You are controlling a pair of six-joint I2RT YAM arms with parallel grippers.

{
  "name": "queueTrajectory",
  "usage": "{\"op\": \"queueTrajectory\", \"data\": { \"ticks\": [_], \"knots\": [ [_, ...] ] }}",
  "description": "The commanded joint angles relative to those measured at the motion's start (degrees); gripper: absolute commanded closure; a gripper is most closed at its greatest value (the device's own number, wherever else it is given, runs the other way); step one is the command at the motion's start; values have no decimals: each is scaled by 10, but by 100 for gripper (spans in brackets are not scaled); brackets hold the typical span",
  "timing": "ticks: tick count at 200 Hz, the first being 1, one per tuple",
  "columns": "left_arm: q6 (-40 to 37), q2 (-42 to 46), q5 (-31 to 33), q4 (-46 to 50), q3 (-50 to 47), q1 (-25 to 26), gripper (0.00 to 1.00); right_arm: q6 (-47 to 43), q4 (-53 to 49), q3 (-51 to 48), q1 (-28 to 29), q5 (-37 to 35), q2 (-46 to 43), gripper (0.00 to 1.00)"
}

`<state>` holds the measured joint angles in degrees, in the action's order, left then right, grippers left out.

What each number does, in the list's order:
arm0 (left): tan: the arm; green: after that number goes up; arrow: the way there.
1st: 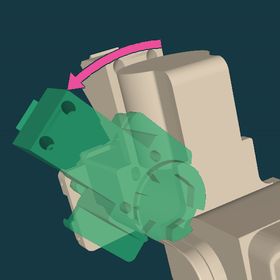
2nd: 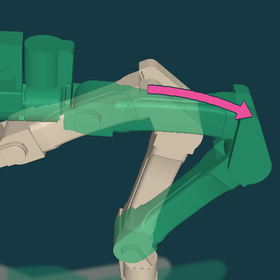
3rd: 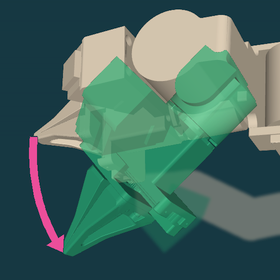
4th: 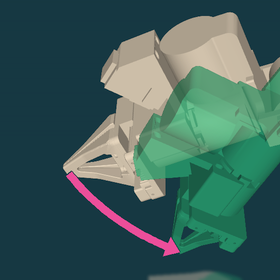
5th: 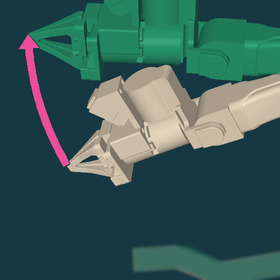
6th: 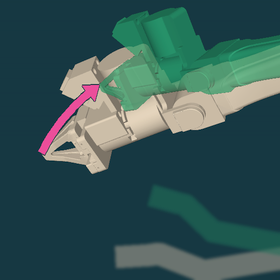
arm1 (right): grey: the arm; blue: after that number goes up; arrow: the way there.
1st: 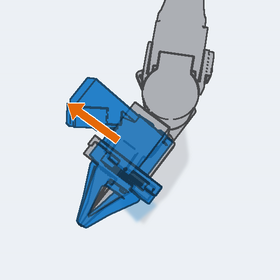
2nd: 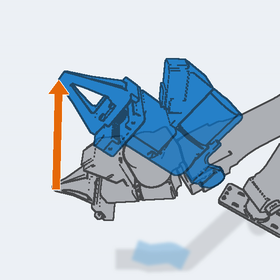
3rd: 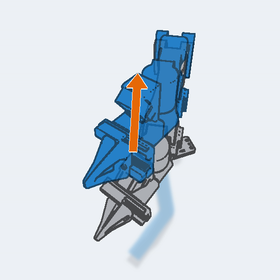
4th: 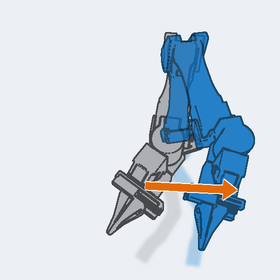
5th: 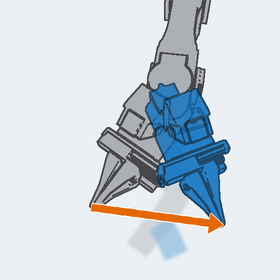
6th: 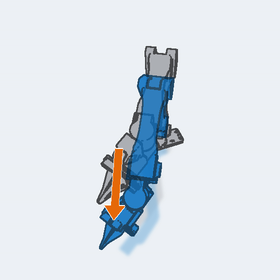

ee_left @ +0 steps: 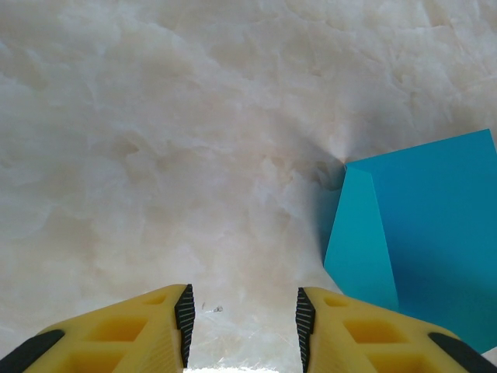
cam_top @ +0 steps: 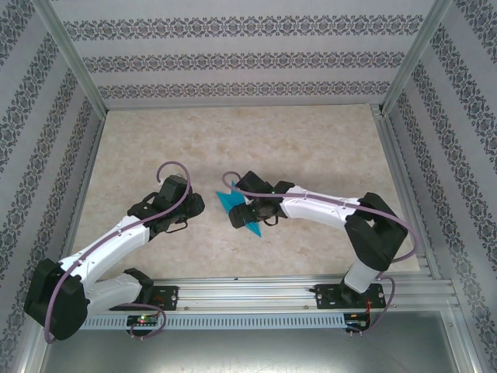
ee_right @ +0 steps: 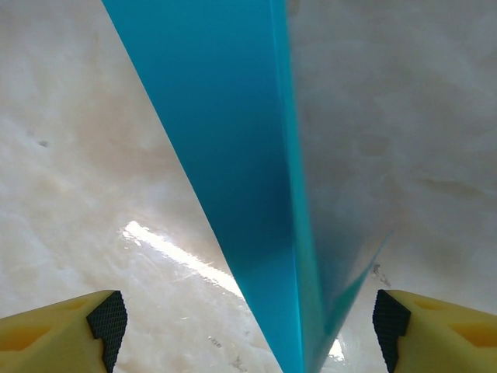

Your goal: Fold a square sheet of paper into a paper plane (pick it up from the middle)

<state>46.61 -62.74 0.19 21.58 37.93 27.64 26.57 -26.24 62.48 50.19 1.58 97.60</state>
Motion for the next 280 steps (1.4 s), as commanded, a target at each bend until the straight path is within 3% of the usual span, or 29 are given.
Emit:
{"op": "queueTrajectory", "data": {
  "ticks": [1,15,47,66,90,128,151,183,219,246,280],
  "knots": [
    [3,2,1,-9,7,-7,57,-9,1,19,13,-48,35,18],
    [2,4,3,-5,7,-6,57,-5,-6,32,18,-63,56,21],
    [-1,8,11,6,11,-6,57,-4,-18,41,31,-108,59,45],
    [-1,12,17,8,10,-7,57,-4,-39,45,32,-151,44,68],
    [-2,12,17,7,10,-6,57,-8,-83,58,32,-217,26,80],
    [1,16,30,10,8,-6,57,1,-208,130,31,-332,67,82],
    [5,26,50,18,7,-6,57,38,-283,199,34,-363,138,82],
    [9,51,82,33,2,-7,56,39,-305,255,59,-389,194,83],
    [19,84,113,51,-5,-9,56,24,-291,275,85,-359,230,79],
    [29,111,132,57,-16,-11,54,-5,-248,260,93,-292,231,71],
    [28,128,135,61,-19,-15,53,-9,-134,185,84,-169,158,41]
  ]
}}
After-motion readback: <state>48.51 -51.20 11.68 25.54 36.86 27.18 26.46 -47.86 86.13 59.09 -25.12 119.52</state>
